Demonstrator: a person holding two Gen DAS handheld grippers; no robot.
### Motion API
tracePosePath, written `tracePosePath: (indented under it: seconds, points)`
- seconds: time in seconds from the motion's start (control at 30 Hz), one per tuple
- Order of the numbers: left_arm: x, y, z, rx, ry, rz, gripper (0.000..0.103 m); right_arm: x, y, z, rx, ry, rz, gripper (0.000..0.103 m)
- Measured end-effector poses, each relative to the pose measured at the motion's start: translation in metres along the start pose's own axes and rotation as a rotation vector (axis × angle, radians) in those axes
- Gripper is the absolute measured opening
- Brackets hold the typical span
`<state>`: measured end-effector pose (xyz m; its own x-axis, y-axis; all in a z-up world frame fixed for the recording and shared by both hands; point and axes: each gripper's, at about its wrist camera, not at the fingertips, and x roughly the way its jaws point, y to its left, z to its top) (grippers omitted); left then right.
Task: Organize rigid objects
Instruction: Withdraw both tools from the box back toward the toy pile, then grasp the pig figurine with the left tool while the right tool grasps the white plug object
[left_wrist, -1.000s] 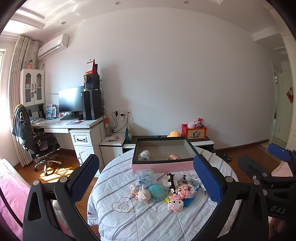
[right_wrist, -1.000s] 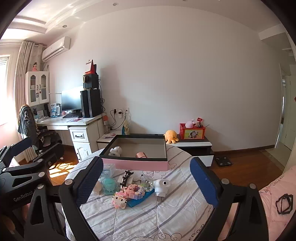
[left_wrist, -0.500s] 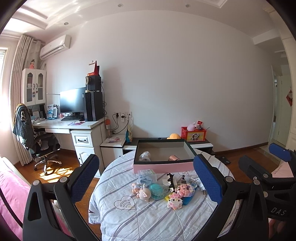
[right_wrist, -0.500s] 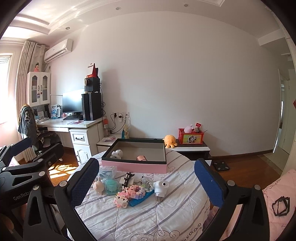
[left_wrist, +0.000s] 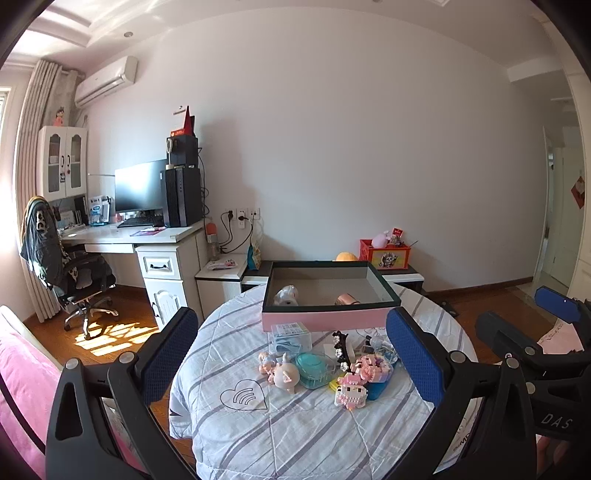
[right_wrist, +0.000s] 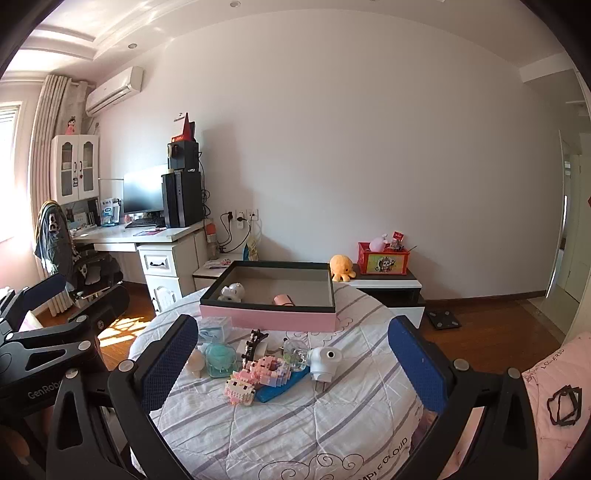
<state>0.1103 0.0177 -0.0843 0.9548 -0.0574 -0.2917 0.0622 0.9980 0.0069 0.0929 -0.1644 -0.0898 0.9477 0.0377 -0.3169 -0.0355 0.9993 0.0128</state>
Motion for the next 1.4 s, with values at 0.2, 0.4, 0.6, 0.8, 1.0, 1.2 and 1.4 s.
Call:
tracePosePath:
  seconds: [0.2, 0.4, 0.6, 0.8, 1.0, 1.2, 1.4]
  points:
    - [0.046, 0.002, -0.032, -0.004, 0.151, -0.025, 0.103, 0.040, -0.004, -0.028, -0.001, 0.109, 0.019, 0.103]
    - [0.097, 0.003, -0.074, -0.014, 0.327, -0.062, 0.103, 0.089, -0.012, -0.067, 0.011, 0.263, 0.033, 0.103]
    - [0.135, 0.013, -0.096, -0.027, 0.410, -0.027, 0.103, 0.120, -0.023, -0.086, 0.032, 0.347, 0.030, 0.103]
    - [0.168, 0.029, -0.104, -0.032, 0.446, 0.031, 0.103, 0.146, -0.034, -0.095, 0.055, 0.395, 0.011, 0.103]
    - [0.203, 0.042, -0.111, -0.047, 0.501, 0.053, 0.103, 0.168, -0.045, -0.100, 0.069, 0.428, -0.014, 0.103]
    - [0.227, 0.039, -0.111, -0.004, 0.531, 0.036, 0.103, 0.189, -0.051, -0.098, 0.071, 0.445, -0.030, 0.103]
    - [0.242, 0.041, -0.106, 0.027, 0.547, 0.024, 0.103, 0.207, -0.056, -0.090, 0.054, 0.455, -0.054, 0.103]
